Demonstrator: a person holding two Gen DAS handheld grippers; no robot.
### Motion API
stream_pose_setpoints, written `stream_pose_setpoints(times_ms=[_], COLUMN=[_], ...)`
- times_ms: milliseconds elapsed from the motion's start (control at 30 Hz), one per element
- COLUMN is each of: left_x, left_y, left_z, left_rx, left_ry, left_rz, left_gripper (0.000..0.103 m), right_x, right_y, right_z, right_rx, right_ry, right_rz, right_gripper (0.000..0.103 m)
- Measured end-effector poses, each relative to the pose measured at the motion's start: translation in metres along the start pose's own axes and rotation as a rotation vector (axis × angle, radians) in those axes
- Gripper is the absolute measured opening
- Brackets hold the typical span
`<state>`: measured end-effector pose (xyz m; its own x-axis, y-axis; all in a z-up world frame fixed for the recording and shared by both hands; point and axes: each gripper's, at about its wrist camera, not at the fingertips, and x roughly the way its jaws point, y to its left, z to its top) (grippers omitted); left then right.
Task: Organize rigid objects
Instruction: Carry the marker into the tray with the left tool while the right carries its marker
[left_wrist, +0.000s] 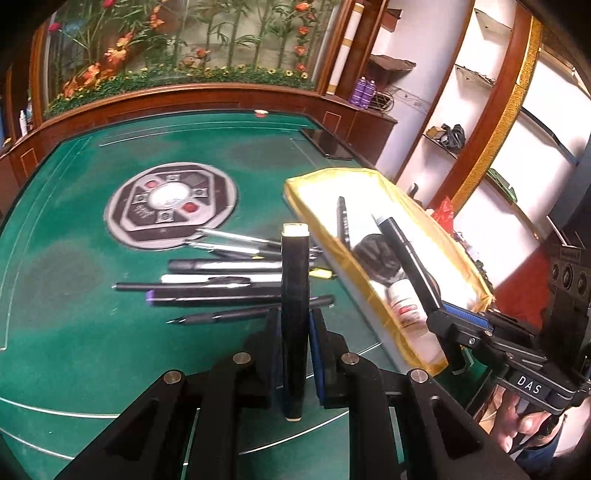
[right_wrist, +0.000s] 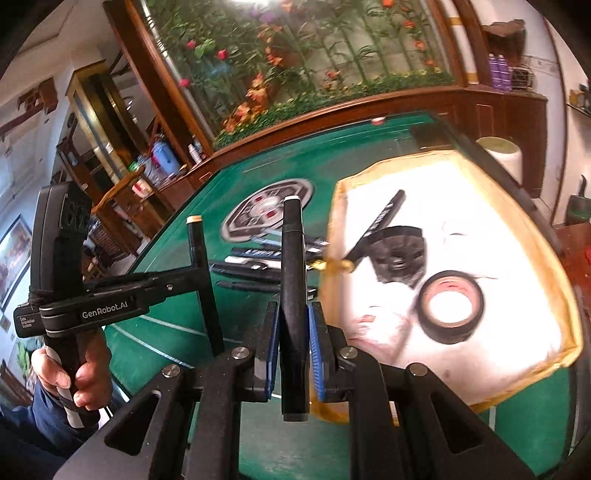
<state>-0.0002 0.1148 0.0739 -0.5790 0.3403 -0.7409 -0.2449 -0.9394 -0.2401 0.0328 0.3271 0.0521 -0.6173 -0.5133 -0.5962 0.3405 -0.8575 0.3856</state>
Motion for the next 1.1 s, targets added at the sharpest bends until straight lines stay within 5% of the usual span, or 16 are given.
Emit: stream_pose_setpoints(times_ms=[600,867,1100], left_x=[0.048,0.086,0.071], left_y=[-0.084,-0.096,-0.084], left_z=[0.051,0.054,0.043], left_rx=[0.066,0.07,0.08], left_ry=[0.063,0.138,0.137], left_rz=[-0.17,-0.165,-0.172], left_gripper=[0.016,0.015,0.015], right_x=[-0.011,0.003,0.021], right_y=[-0.087,-0.09,-0.088], right_z=[0.021,0.018,0.016], right_rx=[0.132,0.114,0.087], right_ry=[-0.031,0.01,0.049], right_rz=[-0.278,-0.289,-0.279], right_gripper=[0.015,0.015,0.015])
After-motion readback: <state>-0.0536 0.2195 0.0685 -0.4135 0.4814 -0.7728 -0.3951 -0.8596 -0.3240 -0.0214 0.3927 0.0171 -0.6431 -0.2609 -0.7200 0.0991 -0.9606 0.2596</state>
